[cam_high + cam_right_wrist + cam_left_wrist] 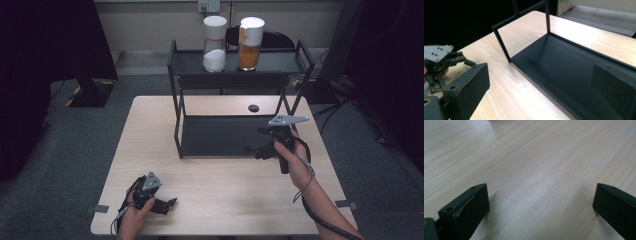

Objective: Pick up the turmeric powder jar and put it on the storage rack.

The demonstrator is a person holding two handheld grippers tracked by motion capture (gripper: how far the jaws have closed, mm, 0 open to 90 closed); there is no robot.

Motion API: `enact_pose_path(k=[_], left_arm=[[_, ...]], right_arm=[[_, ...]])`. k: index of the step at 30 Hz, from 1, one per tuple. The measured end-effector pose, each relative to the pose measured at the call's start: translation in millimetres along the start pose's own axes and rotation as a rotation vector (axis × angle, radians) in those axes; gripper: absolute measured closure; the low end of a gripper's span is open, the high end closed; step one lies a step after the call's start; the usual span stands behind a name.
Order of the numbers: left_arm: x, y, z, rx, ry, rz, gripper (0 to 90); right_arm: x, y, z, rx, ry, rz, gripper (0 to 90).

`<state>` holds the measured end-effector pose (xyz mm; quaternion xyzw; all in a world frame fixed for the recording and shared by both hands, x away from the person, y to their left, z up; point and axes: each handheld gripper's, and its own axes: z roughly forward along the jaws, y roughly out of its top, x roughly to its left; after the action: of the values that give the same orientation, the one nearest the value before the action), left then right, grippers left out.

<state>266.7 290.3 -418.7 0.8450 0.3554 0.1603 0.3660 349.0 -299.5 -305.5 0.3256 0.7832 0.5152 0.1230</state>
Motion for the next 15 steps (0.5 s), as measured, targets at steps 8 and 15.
enact_pose_path(k=[8, 15], left_arm=[[-0.3, -0.1, 0.0, 0.0, 0.001, -0.001, 0.0], [-0.3, -0.1, 0.0, 0.0, 0.001, -0.001, 0.0]], right_arm=[[-2.5, -20.6, 1.9, 0.022, 0.005, 0.002, 1.5], [-5.2, -40.7, 2.6, 0.034, 0.009, 0.013, 1.5]])
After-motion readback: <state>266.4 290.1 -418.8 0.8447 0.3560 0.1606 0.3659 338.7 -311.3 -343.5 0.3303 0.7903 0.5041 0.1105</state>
